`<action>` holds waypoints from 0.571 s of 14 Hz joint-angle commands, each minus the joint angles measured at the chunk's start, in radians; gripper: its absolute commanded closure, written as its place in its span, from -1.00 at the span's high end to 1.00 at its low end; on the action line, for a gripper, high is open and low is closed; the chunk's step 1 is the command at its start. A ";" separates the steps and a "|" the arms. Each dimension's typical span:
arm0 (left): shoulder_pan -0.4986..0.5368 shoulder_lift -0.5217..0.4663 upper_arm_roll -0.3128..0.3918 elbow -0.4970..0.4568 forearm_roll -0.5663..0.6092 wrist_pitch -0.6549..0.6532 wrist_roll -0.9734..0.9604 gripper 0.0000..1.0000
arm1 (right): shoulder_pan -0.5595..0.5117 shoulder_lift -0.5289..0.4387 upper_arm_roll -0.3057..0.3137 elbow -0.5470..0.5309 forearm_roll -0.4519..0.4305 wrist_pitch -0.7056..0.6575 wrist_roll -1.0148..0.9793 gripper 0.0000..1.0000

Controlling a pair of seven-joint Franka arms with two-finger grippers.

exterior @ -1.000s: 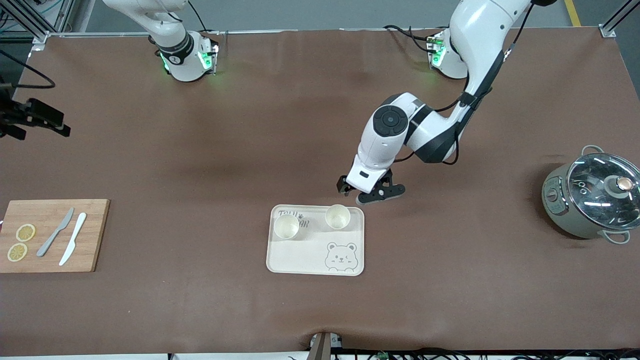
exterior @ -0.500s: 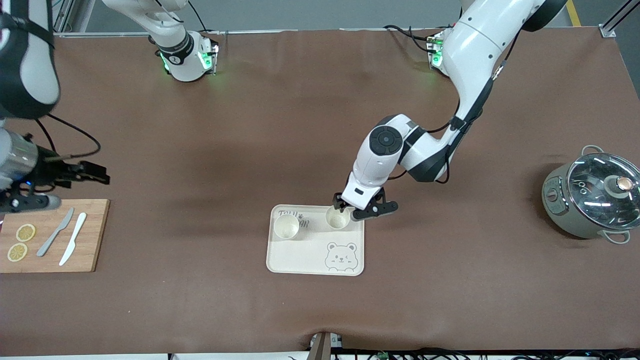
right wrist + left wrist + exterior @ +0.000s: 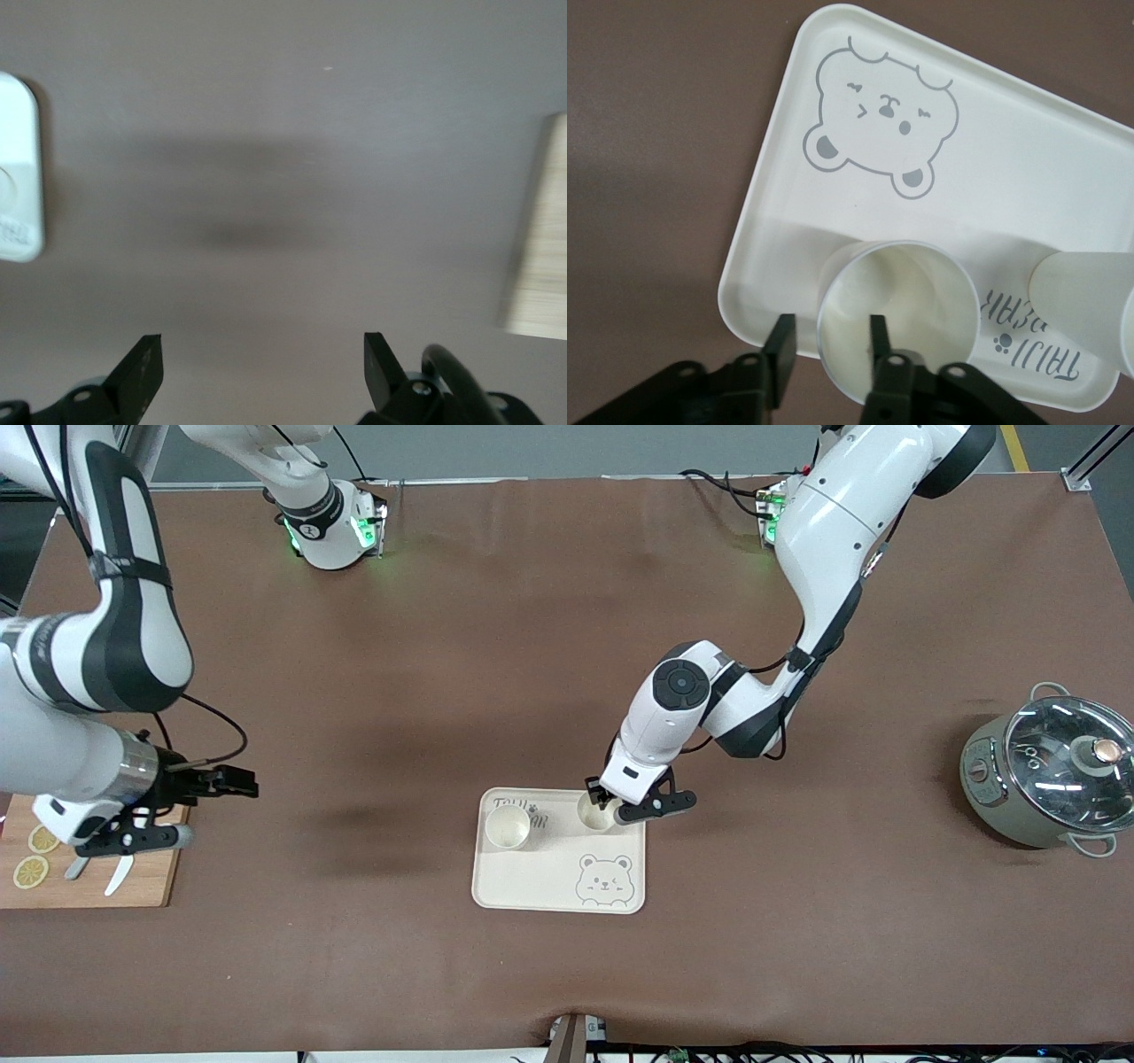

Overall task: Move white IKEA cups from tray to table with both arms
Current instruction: 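Grasp the cup with the left gripper while the right gripper reaches the tray, then carry the cup toward the pot while the right gripper grasps the other cup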

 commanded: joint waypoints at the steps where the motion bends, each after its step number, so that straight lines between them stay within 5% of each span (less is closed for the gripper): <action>1: -0.009 0.016 0.004 0.020 0.026 0.006 -0.022 -1.00 | 0.059 0.053 -0.001 0.025 0.047 0.046 0.169 1.00; 8: 0.041 -0.073 0.006 0.015 0.036 -0.055 -0.008 -1.00 | 0.211 0.145 -0.001 0.036 0.047 0.162 0.574 1.00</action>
